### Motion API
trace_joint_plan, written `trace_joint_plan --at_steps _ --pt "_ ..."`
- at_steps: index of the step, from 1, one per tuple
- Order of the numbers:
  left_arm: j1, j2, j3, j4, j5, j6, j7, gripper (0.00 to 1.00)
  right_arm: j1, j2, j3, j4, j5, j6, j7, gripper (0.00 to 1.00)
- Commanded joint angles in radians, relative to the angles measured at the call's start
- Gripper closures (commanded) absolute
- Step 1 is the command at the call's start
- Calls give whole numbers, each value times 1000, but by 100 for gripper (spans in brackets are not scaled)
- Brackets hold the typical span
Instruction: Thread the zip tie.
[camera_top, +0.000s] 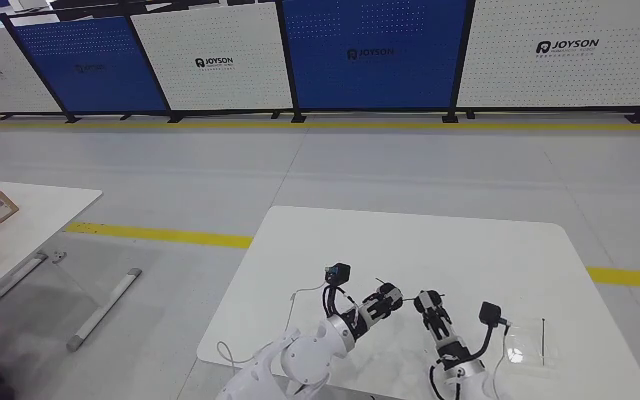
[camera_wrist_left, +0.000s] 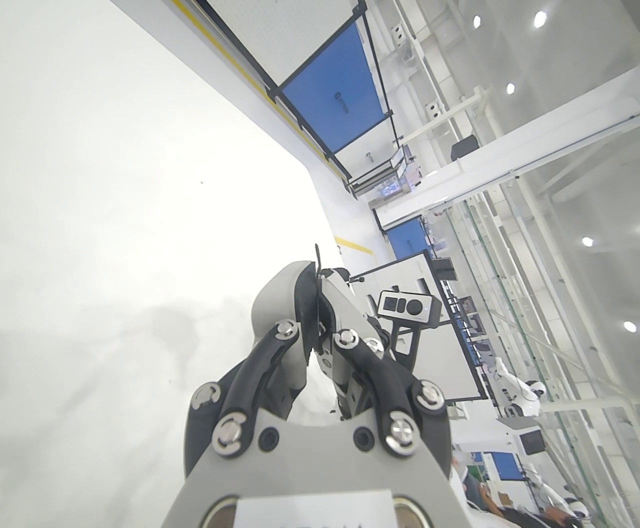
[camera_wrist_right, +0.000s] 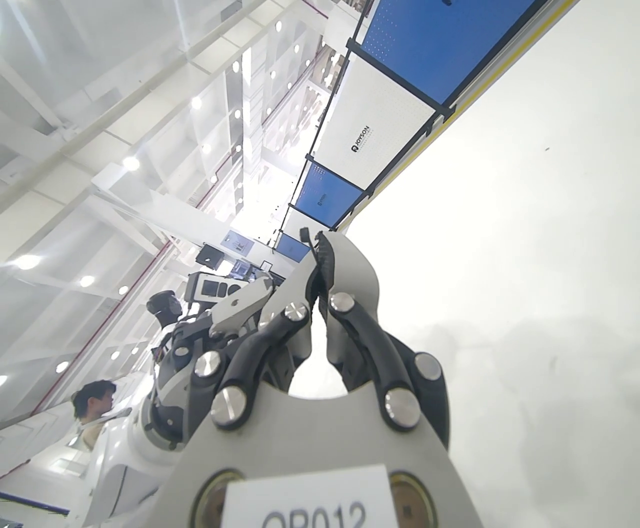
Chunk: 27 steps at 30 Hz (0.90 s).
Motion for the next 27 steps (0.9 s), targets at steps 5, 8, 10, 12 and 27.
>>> trace_joint_plan --at_steps 5,8,10,12,27 --pt "1 2 -7 2 36 4 2 100 3 -6 7 8 7 -11 -6 100" --pt "3 3 -5 1 60 9 10 100 -5 -7 19 2 6 -17 -14 100" --pt "4 2 -1 1 69 11 15 91 -9 -7 25 -1 6 -17 -12 100" --pt "1 1 5 4 79 14 11 88 -13 -8 30 -4 0 -12 -11 100" --pt "-10 -6 19 13 90 29 5 100 -22 -19 38 -13 -26 -6 -5 100"
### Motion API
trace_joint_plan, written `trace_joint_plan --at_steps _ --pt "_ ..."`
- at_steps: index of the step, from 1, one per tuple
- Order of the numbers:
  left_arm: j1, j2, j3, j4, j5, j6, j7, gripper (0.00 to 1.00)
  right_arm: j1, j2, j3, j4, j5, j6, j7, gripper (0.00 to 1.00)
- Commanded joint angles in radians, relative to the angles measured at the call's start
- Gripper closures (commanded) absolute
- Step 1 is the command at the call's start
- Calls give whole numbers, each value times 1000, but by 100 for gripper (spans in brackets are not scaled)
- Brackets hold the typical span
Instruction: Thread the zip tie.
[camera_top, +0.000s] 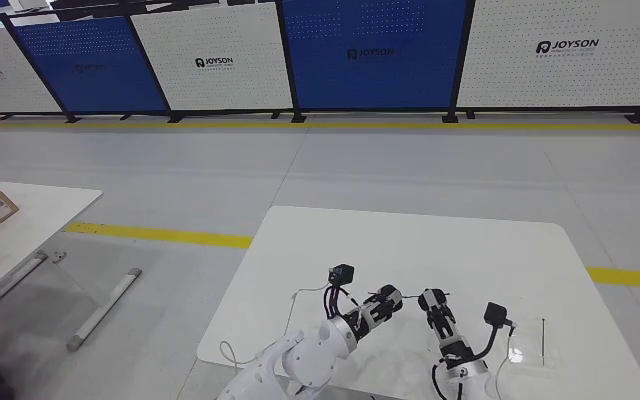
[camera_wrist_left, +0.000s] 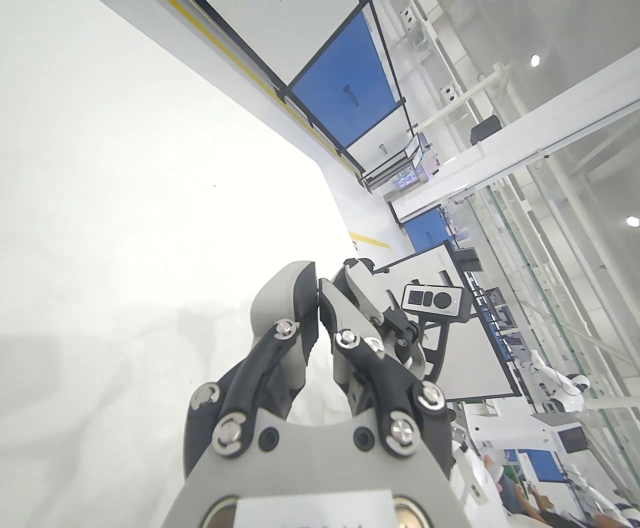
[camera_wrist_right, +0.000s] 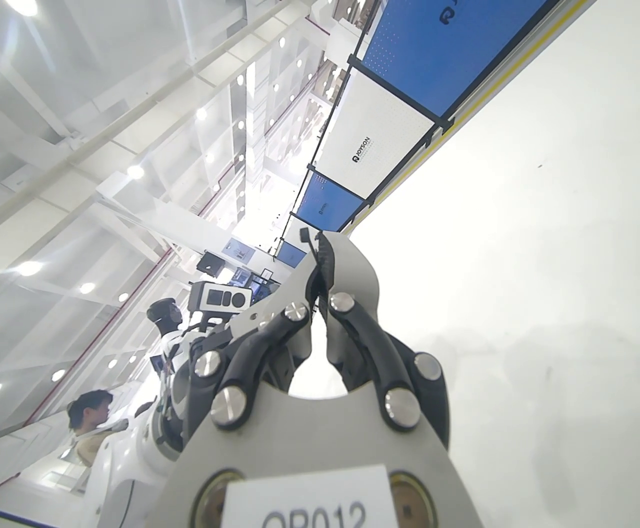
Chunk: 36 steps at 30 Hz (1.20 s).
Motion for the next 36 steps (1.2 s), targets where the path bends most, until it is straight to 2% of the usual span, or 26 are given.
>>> trace_joint_plan --at_steps 1,24,25,26,27,29,31,33,34,36 --pt "-2 -1 2 3 2 2 -2 100 -1 -1 2 0 -1 -2 2 100" --pt "-1 -4 6 1 20 -20 -20 100 -1 -12 16 3 9 -2 81 100" --pt "-2 -4 5 1 22 -18 -22 87 -2 -12 17 3 9 -2 81 100" --pt "-2 -4 5 2 22 -17 -21 82 -3 -13 19 3 9 -2 81 100" --pt "-2 -4 5 3 23 -16 -21 78 -4 -13 20 3 9 -2 80 100" --pt "-2 -5 4 4 22 -15 -19 77 -6 -14 22 1 7 0 80 100" --pt "-2 -5 4 3 23 -14 -18 69 -7 -15 24 0 3 2 80 100" --pt "-2 -5 4 3 27 -11 -15 72 -9 -16 24 -3 0 3 80 100" --pt "-2 -5 4 2 31 -8 -16 79 -10 -16 25 -4 -3 4 80 100" --pt "-1 -5 4 0 34 -5 -17 79 -11 -17 26 -6 -7 5 78 100"
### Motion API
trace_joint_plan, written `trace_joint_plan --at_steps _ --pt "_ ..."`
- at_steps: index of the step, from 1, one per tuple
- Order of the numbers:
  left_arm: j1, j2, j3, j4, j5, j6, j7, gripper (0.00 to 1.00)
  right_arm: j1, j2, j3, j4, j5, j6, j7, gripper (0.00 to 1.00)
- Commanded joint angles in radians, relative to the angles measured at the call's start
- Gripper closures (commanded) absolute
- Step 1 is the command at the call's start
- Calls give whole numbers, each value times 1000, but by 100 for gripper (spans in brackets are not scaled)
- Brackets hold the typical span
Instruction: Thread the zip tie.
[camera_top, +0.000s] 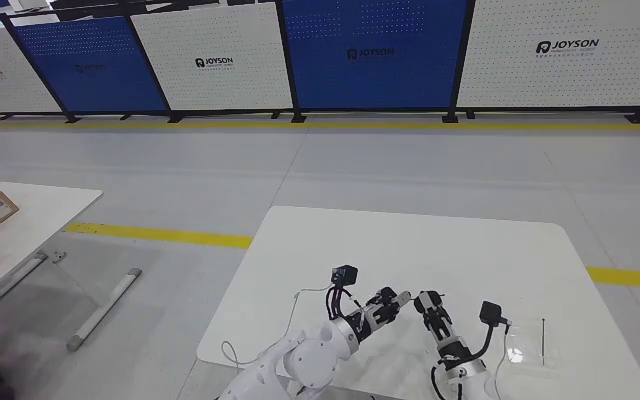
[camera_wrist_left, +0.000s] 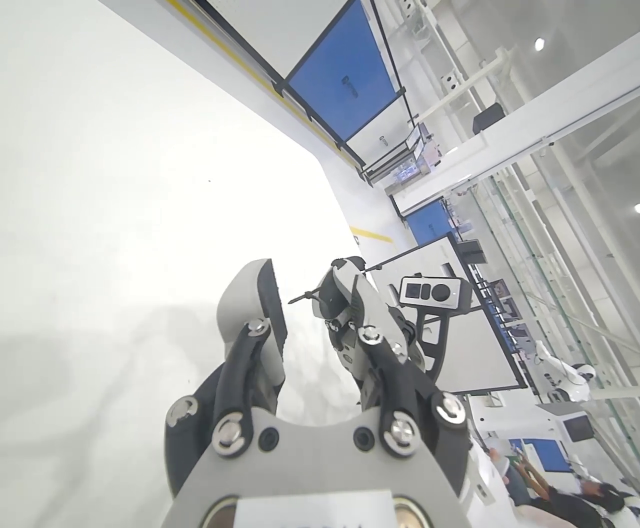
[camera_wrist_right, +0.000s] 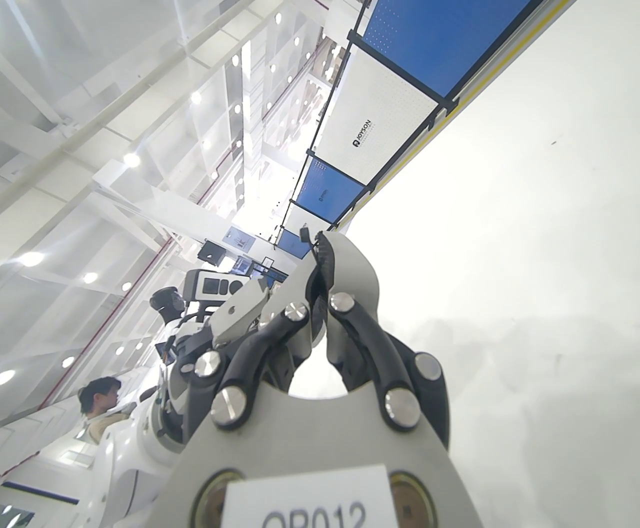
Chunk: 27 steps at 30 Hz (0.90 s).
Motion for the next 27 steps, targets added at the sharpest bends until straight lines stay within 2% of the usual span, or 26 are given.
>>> trace_joint_plan --at_steps 1,23,24,25,27 --pt "0 0 0 -2 3 4 -2 100 -2 -1 1 -2 -4 1 -2 100" --pt "8 -2 -3 -12 12 6 -2 100 -14 -10 12 -13 -26 3 -11 100" --pt "8 -2 -4 -12 11 5 -2 74 -14 -11 13 -12 -25 3 -12 100" --pt "9 -2 -5 -11 10 5 -1 58 -14 -11 14 -11 -25 4 -14 100" --pt "10 -2 -6 -11 10 3 1 53 -14 -12 16 -10 -26 6 -18 100"
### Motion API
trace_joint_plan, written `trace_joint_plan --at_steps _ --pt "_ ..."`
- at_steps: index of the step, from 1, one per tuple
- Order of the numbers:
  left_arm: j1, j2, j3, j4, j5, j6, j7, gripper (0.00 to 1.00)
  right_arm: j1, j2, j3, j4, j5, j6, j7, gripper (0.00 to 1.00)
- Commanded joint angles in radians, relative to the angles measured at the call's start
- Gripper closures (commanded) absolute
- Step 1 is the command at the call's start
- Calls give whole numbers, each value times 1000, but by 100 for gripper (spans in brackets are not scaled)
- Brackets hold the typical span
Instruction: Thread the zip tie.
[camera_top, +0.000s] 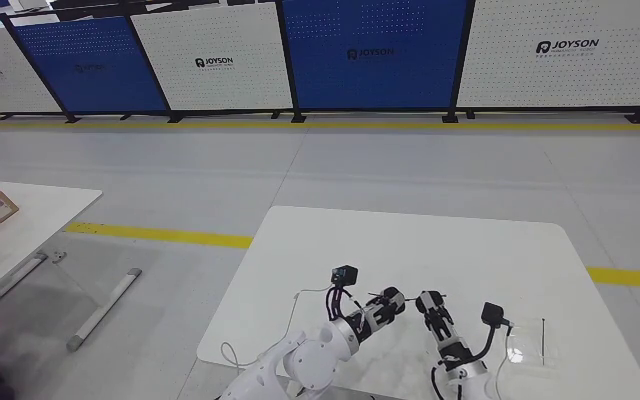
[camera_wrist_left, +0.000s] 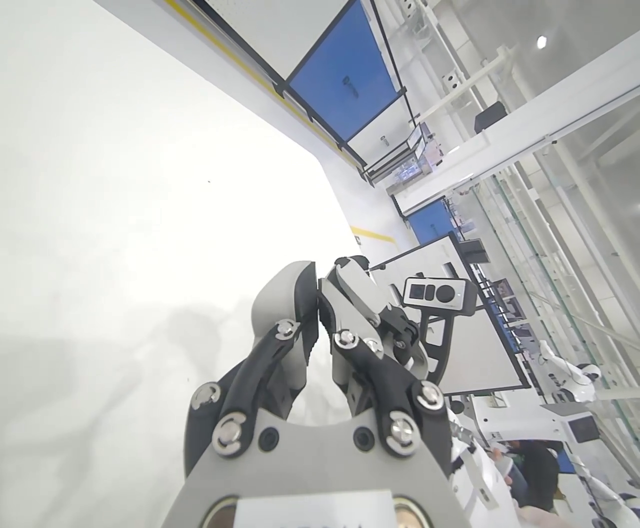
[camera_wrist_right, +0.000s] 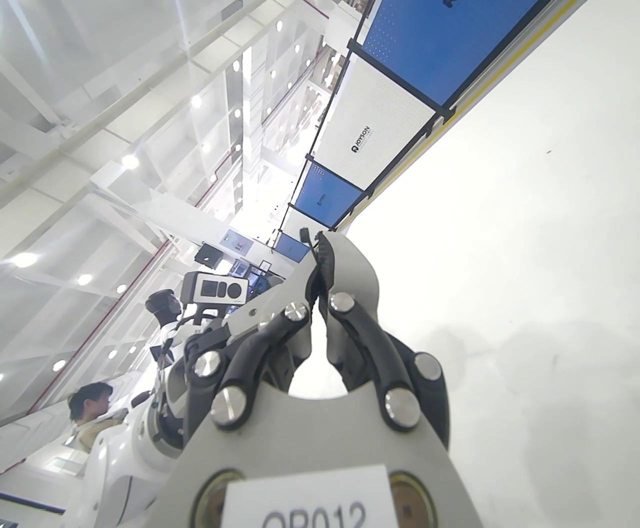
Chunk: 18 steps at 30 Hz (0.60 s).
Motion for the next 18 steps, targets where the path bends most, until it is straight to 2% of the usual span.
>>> trace_joint_plan --at_steps 1,2,4,6,8,12,14,15,18 --pt "1 0 -1 1 0 -2 3 55 0 -1 2 1 -1 2 -3 100" --pt "2 0 -2 1 2 -2 3 56 0 -2 2 1 -2 3 -4 100" --pt "3 0 -3 2 2 -2 5 66 0 -2 3 2 -2 5 -5 100" --pt "4 0 -4 2 2 -3 7 70 0 -3 5 3 -3 6 -5 100" --pt "5 -1 -5 1 1 -4 7 80 0 -4 6 4 -4 8 -5 100" --pt "7 -1 -3 -3 5 -9 4 94 1 -6 6 6 -7 10 -4 100" --pt "8 -1 -2 -4 8 -9 3 96 1 -7 5 6 -9 9 -3 100" --pt "7 -1 -1 -4 8 -9 2 100 1 -8 4 6 -11 8 -2 100" --pt "6 -2 0 -4 10 -9 1 100 2 -9 3 7 -16 9 -1 100"
